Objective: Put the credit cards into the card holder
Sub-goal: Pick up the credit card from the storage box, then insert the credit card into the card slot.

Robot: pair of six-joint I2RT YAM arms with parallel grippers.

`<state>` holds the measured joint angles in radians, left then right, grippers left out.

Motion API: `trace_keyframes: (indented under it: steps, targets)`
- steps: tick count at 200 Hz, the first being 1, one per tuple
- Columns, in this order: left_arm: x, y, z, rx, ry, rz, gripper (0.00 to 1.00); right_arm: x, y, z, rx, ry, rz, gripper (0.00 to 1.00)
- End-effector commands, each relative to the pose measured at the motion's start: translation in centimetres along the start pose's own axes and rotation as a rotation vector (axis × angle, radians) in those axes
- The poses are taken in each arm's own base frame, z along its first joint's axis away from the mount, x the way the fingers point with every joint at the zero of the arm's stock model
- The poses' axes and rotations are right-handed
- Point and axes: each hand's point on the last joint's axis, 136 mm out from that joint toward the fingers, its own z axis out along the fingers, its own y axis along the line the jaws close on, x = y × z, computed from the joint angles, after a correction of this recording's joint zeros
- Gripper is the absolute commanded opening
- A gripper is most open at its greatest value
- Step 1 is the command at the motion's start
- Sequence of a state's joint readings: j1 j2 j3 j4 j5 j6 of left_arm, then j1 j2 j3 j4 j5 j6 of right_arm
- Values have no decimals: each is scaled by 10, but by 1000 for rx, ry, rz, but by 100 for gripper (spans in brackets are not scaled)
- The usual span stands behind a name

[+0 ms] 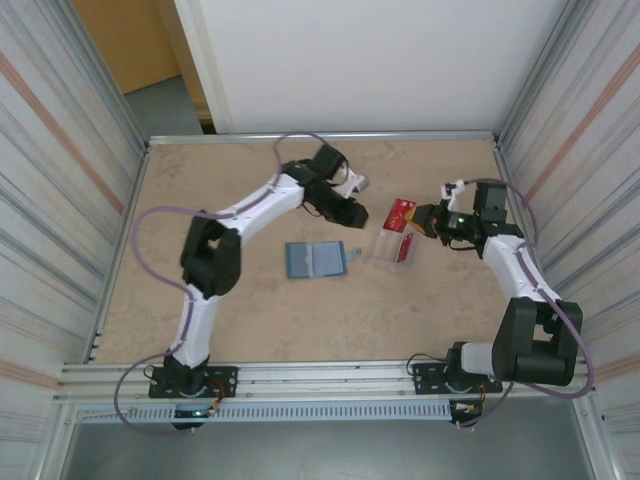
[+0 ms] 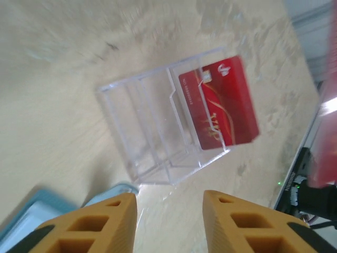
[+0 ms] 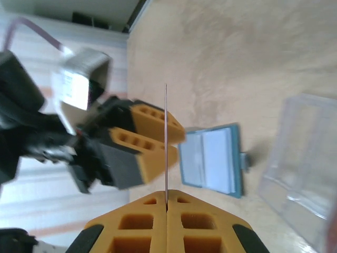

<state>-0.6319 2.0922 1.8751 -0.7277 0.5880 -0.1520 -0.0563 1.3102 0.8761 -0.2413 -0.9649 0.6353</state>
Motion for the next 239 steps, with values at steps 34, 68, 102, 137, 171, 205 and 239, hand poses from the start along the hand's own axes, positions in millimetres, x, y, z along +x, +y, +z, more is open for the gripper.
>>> trace_keyframes:
  steps: [34, 68, 102, 137, 171, 205, 239]
  targets:
    - [51, 40, -117, -169, -169, 9, 36, 44, 21, 61, 37, 236, -151, 0]
    - [97, 66, -121, -171, -202, -111, 19, 75, 0, 103, 79, 405, -171, 0]
    - [111, 78, -83, -85, -172, -221, 4, 81, -21, 127, 163, 502, -194, 0]
    - [120, 98, -47, -76, -86, -307, 0, 83, -29, 142, 190, 534, -197, 0]
    - [131, 97, -15, -63, 11, -313, 0, 92, -35, 157, 203, 571, -204, 0]
    - [150, 116, -4, -111, 49, -347, 0, 103, -36, 168, 203, 610, -223, 0]
    - [157, 138, -4, -166, 75, -369, 0, 112, -35, 178, 190, 641, -228, 0]
